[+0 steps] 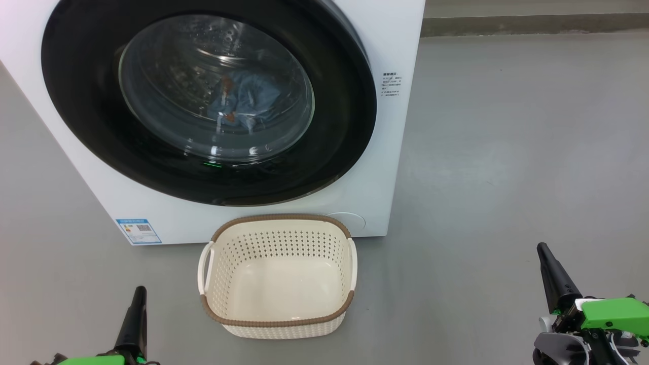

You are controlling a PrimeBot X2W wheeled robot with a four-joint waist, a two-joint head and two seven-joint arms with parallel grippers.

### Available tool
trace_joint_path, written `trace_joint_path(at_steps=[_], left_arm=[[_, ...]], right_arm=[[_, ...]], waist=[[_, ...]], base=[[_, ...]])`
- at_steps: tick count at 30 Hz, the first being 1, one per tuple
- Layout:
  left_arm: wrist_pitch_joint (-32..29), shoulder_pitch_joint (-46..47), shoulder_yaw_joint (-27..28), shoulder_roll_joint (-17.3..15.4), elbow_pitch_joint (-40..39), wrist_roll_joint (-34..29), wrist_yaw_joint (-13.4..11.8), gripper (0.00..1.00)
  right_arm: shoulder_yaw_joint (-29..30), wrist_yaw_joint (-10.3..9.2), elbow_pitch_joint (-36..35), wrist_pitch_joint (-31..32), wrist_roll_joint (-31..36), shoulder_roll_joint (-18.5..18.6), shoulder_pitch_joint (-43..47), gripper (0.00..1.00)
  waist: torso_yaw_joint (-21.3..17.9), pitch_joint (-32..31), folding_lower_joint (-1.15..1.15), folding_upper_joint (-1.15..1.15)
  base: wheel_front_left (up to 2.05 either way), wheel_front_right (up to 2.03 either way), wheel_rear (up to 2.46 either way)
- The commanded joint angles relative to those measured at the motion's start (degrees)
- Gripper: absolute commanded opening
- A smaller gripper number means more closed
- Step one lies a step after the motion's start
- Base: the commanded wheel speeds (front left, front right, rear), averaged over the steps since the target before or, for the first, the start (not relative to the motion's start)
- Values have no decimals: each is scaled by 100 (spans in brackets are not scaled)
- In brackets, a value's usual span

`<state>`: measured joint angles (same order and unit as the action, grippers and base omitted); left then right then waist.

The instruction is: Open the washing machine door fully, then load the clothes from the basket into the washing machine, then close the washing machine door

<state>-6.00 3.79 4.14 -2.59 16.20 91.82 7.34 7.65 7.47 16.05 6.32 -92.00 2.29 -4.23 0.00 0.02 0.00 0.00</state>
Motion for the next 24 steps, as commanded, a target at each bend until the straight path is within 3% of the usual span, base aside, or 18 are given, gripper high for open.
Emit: trace_joint_path(at_steps=[1,24], left_arm=[[-16,280,199,-64,-171,68,13,0],[-21,281,206,-59,-170,62,14,0]], right_arm=[[-104,2,-168,22,-9,60,-236,0],[-103,2,-168,22,-9,59,-236,0]], waist=[[0,0,0,0],[0,0,0,0]], base=[[0,0,0],[0,0,0]])
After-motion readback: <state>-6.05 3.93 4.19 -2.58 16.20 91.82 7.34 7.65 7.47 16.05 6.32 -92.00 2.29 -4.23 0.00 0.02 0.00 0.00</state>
